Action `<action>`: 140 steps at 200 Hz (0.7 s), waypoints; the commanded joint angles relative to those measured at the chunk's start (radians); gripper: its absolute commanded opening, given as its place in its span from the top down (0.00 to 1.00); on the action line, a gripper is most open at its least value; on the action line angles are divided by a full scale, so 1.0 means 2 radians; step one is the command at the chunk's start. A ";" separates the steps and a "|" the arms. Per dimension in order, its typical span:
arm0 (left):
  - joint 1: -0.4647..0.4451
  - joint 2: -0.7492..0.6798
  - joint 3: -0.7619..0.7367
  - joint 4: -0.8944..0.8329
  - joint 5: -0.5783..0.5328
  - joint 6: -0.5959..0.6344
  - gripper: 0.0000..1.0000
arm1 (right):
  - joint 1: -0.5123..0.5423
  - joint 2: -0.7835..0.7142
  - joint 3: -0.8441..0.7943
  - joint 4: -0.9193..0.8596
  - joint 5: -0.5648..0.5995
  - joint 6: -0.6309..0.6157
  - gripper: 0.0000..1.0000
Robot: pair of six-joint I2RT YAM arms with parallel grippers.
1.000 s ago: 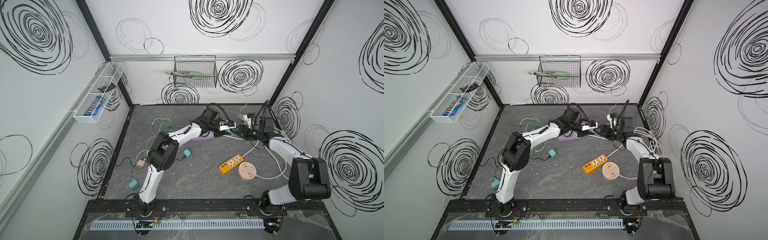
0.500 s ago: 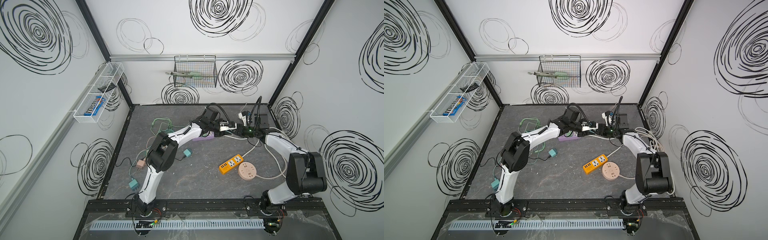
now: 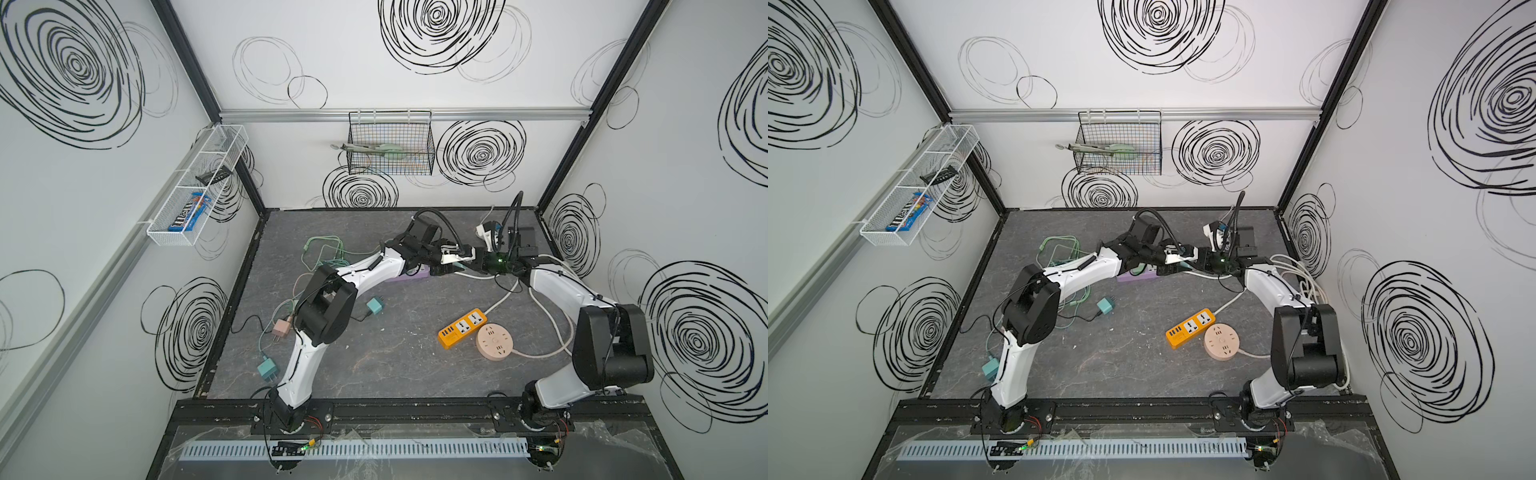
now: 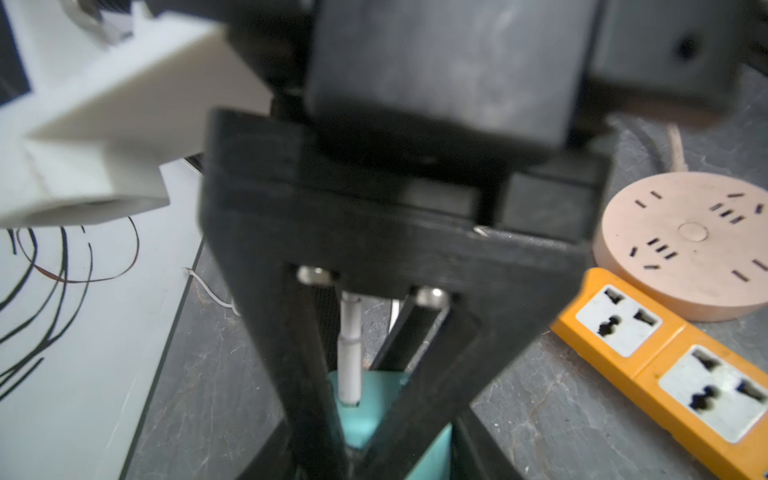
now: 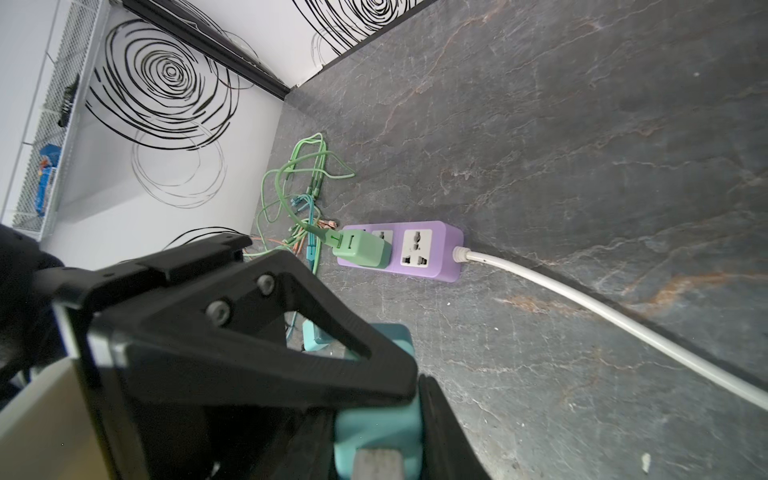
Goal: Insert the plug
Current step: 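Bring the right gripper to the teal charger and grasp it beside the left gripper, then open the left gripper and draw it back while the right gripper holds the teal charger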
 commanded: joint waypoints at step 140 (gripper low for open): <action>0.011 -0.458 -0.480 0.354 -0.251 -0.336 0.04 | -0.006 0.130 0.096 0.180 -0.018 -0.144 1.00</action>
